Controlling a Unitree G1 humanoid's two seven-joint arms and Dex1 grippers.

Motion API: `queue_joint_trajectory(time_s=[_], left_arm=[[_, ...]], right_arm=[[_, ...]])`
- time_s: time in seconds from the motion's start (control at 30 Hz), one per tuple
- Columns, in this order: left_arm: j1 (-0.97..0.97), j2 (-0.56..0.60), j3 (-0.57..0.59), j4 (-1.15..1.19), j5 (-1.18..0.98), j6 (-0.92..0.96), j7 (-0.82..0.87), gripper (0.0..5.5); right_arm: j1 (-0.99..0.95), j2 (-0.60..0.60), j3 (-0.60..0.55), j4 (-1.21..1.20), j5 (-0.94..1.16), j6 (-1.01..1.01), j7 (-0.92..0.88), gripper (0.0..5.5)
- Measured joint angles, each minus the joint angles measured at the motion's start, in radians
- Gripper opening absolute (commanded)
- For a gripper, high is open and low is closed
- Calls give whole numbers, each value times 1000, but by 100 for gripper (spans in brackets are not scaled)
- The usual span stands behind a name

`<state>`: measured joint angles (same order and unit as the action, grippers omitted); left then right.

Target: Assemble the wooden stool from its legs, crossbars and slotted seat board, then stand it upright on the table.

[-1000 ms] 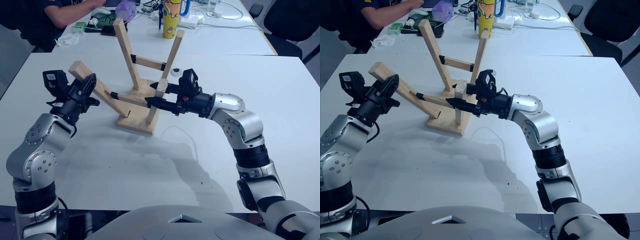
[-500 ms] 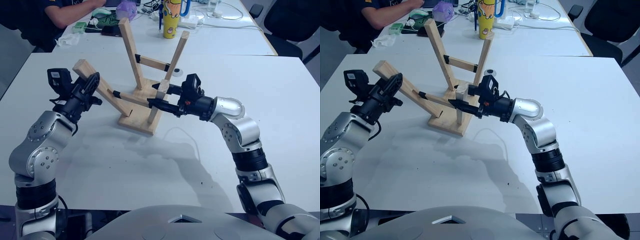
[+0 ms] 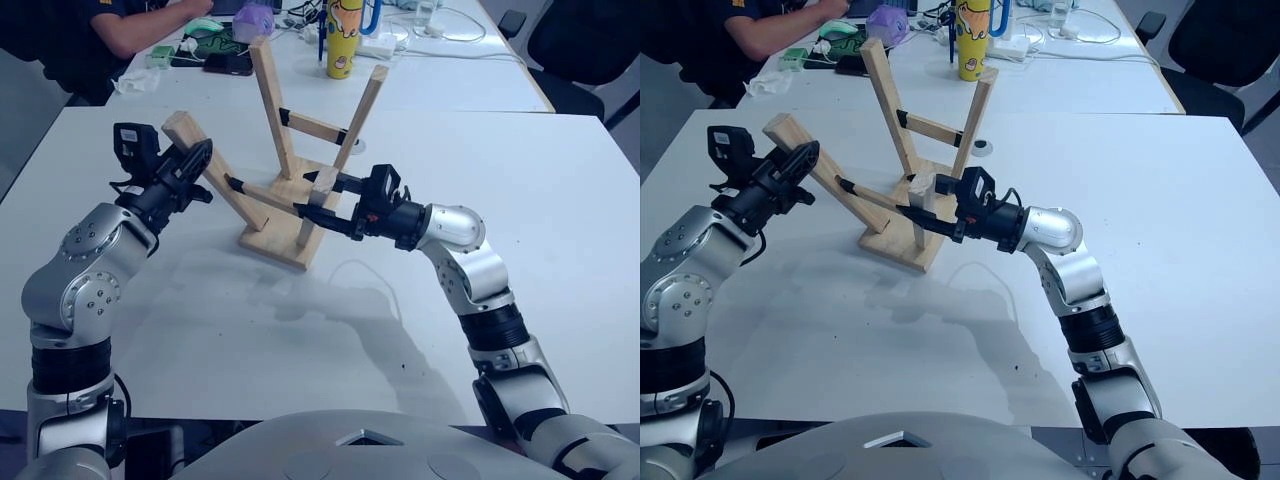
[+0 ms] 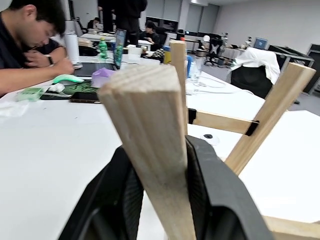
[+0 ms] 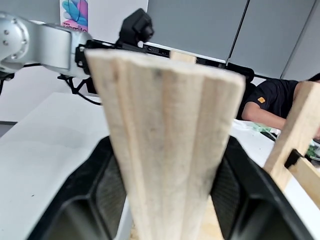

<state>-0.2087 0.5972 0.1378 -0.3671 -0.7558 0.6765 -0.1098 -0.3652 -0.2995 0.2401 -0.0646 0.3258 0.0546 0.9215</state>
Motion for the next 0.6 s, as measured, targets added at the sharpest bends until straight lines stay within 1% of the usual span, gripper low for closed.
queue_joint_trajectory(time_s=[0.17,0.33,0.6], left_arm=[[-34,16,-27,26,17,-4,-32,108],[-43,68,-72,-17,61,-22,-39,117],[-87,159,-157,-112,190,-53,-47,121]], right_arm=[[15,2,3,2,-2,-30,-20,208],[31,0,-10,-4,18,-26,-28,208],[39,-16,-37,-20,35,64,-41,208]])
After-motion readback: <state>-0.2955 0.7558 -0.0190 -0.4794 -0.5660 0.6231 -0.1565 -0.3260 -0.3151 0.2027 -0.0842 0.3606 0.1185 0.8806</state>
